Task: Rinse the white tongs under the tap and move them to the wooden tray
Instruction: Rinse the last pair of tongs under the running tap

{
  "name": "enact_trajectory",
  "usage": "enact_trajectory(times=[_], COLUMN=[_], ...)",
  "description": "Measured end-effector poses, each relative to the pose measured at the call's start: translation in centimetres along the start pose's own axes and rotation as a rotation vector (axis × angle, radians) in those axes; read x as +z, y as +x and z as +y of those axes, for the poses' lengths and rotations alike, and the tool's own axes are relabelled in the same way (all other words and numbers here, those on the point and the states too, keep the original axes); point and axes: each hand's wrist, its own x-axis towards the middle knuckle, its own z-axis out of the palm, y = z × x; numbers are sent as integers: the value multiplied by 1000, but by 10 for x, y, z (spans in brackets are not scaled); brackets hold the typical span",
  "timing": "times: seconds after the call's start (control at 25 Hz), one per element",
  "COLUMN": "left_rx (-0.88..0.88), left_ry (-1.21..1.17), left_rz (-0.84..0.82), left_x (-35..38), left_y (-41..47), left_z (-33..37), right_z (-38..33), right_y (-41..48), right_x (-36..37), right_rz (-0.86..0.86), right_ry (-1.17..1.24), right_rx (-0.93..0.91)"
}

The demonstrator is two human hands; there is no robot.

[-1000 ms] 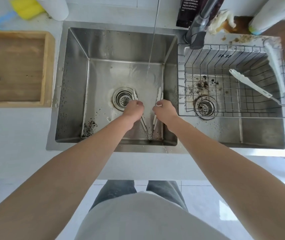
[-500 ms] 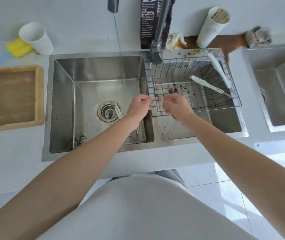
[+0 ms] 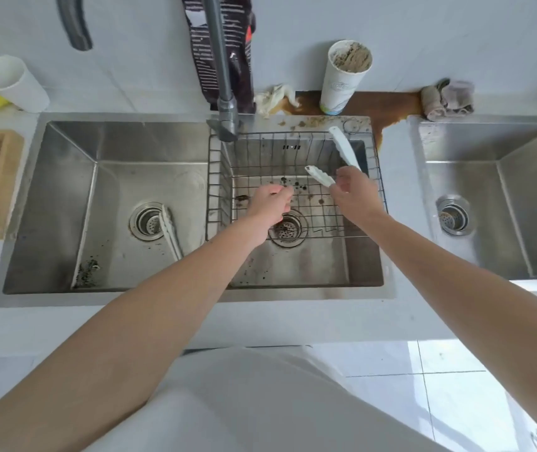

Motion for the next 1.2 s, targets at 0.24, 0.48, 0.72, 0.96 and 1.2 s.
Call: enact_trajectory(times=[0.24,0.48,0.72,0.96,1.2], left_rx=[-55,-96,-43,-28,21], left_ry=[-60,-102,-110,-131,-291], left_rz=[-10,48,78,104,86], left_x=[64,102,119,116,94], left_y=[31,67,84,82,56], left_z=[21,41,54,56,66], right_z=[33,53,59,55,30], right_y=[28,54,63,57,36], right_x=[-34,-37,-31,-30,-39], right_rz=[42,-57,-143,-105,-37], right_ry=[-128,-208,-202,-186,-58], right_rx=[-102,-115,-85,-70,-122])
